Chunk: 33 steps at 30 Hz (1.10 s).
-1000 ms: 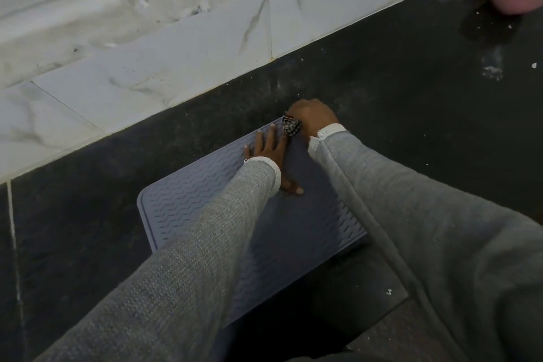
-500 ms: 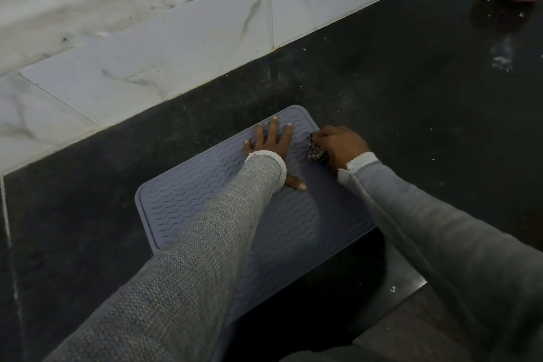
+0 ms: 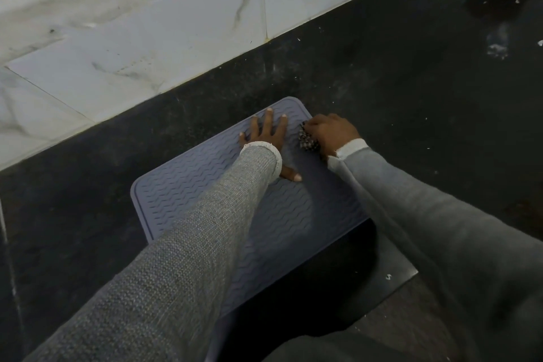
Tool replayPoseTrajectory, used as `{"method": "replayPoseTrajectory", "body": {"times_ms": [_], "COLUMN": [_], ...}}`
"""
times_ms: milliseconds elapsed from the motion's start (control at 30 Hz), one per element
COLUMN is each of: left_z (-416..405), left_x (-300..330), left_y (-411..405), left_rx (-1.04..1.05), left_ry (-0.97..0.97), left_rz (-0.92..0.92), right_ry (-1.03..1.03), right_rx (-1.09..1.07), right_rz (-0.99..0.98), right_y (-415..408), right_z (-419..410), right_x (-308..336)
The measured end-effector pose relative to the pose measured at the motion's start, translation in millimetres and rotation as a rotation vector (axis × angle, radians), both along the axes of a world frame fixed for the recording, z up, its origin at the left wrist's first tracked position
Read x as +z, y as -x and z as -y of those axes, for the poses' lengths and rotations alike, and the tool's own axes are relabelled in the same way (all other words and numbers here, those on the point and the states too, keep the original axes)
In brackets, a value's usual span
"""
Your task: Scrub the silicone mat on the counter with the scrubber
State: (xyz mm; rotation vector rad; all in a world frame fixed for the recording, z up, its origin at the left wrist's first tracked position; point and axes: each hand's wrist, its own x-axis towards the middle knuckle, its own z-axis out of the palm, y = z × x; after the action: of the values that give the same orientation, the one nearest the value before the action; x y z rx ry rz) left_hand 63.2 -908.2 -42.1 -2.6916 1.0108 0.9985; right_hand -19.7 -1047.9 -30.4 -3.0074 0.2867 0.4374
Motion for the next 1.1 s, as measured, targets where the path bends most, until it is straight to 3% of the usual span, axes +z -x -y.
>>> {"method": "replayPoseTrajectory", "body": {"times_ms": [167, 333, 467, 700, 833, 1033, 1100], "left_z": [1, 2, 1, 1, 1, 4, 4], "left_x": [4, 5, 6, 8, 12, 15, 11], "left_y": [1, 3, 4, 2, 5, 35, 54], "left_rx": [0.007, 0.010, 0.004, 0.006, 0.013, -0.160, -0.194], "left_ry": [0.002, -0.011, -0.019, -0.010, -0.024, 0.095, 0.145], "left_rz": [-0.019, -0.003, 0.007, -0.036, -0.031, 0.196, 0.181], "right_ry": [-0.051, -0.108, -0.068, -0.099, -0.087, -0.100, -0.134], "right_rx": [-0.012, -0.040, -0.009, -0.055, -0.082, -0.094, -0.122], "right_rz": [-0.032, 0.070, -0.015, 0.010, 0.000, -0.016, -0.025], "right_y": [56, 29, 15, 109, 118, 116, 112], "right_z": [-3, -9, -16, -13, -15, -15, -14], "right_x": [1, 7, 4, -3, -4, 1, 4]}}
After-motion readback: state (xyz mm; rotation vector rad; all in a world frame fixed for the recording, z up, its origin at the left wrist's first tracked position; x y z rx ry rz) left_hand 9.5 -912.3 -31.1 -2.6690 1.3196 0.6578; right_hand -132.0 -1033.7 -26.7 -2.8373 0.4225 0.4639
